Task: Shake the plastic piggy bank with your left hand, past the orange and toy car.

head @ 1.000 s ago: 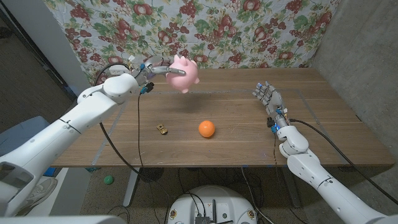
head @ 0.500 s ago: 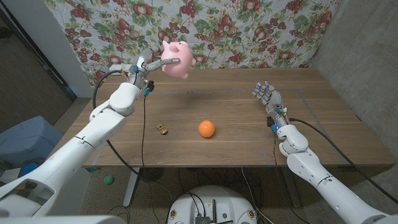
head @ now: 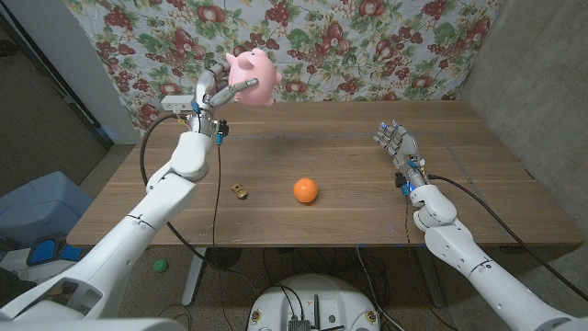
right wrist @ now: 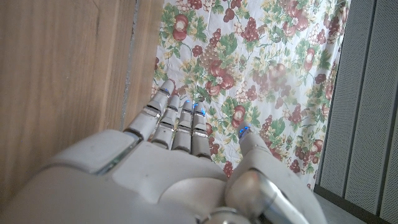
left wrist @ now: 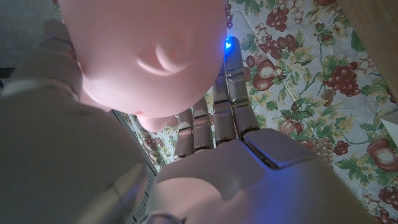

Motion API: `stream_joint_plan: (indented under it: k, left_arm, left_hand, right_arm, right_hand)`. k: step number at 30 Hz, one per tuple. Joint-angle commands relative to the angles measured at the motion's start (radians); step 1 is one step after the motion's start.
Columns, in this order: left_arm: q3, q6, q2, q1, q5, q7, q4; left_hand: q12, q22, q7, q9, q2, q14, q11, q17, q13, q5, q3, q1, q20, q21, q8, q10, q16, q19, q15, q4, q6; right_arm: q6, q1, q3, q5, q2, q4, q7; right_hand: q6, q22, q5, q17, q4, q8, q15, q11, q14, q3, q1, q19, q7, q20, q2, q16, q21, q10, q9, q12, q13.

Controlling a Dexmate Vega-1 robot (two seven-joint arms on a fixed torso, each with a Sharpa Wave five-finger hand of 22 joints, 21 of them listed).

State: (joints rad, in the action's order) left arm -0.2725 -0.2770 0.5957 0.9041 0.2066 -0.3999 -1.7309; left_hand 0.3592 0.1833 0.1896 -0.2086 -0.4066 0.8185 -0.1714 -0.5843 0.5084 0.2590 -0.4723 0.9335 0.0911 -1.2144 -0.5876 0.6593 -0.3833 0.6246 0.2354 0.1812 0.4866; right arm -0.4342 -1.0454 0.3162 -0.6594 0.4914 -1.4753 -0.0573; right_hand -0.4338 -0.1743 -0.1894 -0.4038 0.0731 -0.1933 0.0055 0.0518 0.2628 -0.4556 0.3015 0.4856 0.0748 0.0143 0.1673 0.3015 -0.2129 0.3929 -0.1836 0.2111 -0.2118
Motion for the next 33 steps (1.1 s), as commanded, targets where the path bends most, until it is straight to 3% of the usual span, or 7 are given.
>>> stream_joint_plan:
  k: [1, 8, 24, 33]
  left_arm:
    - [0.005, 0.087, 0.019, 0.014, 0.009, 0.034, -0.048]
    - [0.0, 0.212, 0.066, 0.006, 0.034, 0.077, -0.106]
    - [-0.07, 0.503, 0.254, -0.11, 0.143, 0.354, -0.184]
    - [-0.108, 0.573, 0.3, -0.157, 0.153, 0.414, -0.2]
  left_hand:
    - [0.007, 0.002, -0.167, -0.068, 0.437, 0.34, 0.302, -0.002, 0.072, 0.102, -0.103, 0.458, -0.277, -0.032, -0.04, 0.309, 0.002, 0.023, -0.47, -0.001, 0.334]
    - [0.005, 0.002, -0.167, -0.069, 0.438, 0.341, 0.304, -0.003, 0.076, 0.102, -0.105, 0.457, -0.277, -0.036, -0.038, 0.308, 0.004, 0.022, -0.47, -0.002, 0.333]
    - [-0.002, 0.0, -0.167, -0.073, 0.438, 0.343, 0.3, -0.006, 0.078, 0.102, -0.111, 0.458, -0.277, -0.044, -0.035, 0.307, 0.008, 0.015, -0.471, -0.001, 0.33]
    - [-0.005, 0.0, -0.168, -0.076, 0.437, 0.342, 0.299, -0.006, 0.079, 0.102, -0.114, 0.458, -0.277, -0.048, -0.033, 0.307, 0.012, 0.012, -0.471, -0.001, 0.328]
  right_arm:
    - [-0.009, -0.012, -0.006, -0.005, 0.004, -0.006, 0.003]
    - [-0.016, -0.023, -0.01, -0.005, 0.005, -0.014, -0.002]
    - [-0.022, -0.034, -0.014, -0.008, 0.006, -0.02, 0.0]
    - [-0.024, -0.038, -0.014, -0.006, 0.007, -0.024, -0.001]
  right_hand:
    - [0.004, -0.003, -0.003, 0.0, 0.006, -0.002, -0.001, 0.002, 0.008, -0.005, -0.008, 0.007, -0.002, 0.005, 0.003, -0.002, 0.001, 0.004, -0.005, -0.001, -0.001]
    - [0.004, -0.003, -0.003, 0.0, 0.006, -0.003, 0.001, 0.001, 0.006, -0.005, -0.008, 0.007, -0.001, 0.004, 0.003, -0.003, 0.001, 0.004, -0.005, -0.001, -0.001]
    - [0.005, -0.003, -0.003, 0.0, 0.006, -0.002, 0.001, 0.004, 0.008, -0.005, -0.009, 0.008, -0.001, 0.004, 0.003, -0.004, 0.002, 0.003, -0.005, -0.002, -0.001]
    - [0.005, -0.003, -0.003, 0.0, 0.007, -0.002, 0.001, 0.001, 0.007, -0.005, -0.009, 0.008, -0.001, 0.004, 0.003, -0.005, 0.003, 0.004, -0.005, -0.002, -0.001]
